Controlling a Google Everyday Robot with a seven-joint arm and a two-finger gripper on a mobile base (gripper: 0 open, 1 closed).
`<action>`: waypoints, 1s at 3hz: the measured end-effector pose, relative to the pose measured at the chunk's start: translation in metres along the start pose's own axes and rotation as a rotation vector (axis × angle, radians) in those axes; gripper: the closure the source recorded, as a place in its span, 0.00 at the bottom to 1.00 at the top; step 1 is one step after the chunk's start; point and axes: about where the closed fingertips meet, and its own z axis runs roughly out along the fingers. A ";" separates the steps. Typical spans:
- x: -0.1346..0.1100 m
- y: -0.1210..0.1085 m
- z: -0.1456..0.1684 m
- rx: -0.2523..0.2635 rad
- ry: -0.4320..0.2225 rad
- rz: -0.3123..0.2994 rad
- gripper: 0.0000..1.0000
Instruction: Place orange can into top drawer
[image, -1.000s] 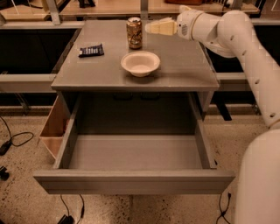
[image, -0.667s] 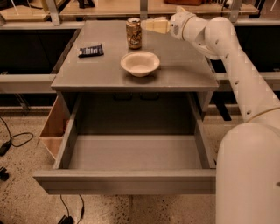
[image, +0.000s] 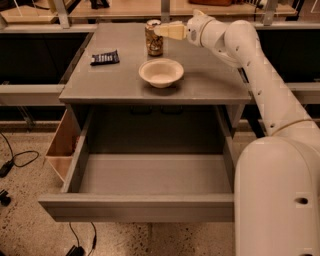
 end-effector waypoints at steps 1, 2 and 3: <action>0.012 0.001 0.022 0.001 0.019 0.001 0.00; 0.026 0.003 0.042 0.001 0.049 0.005 0.00; 0.041 0.006 0.062 0.004 0.077 0.017 0.00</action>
Offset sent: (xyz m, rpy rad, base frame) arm 0.0624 0.0373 -0.0322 -0.0518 0.0703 -0.0112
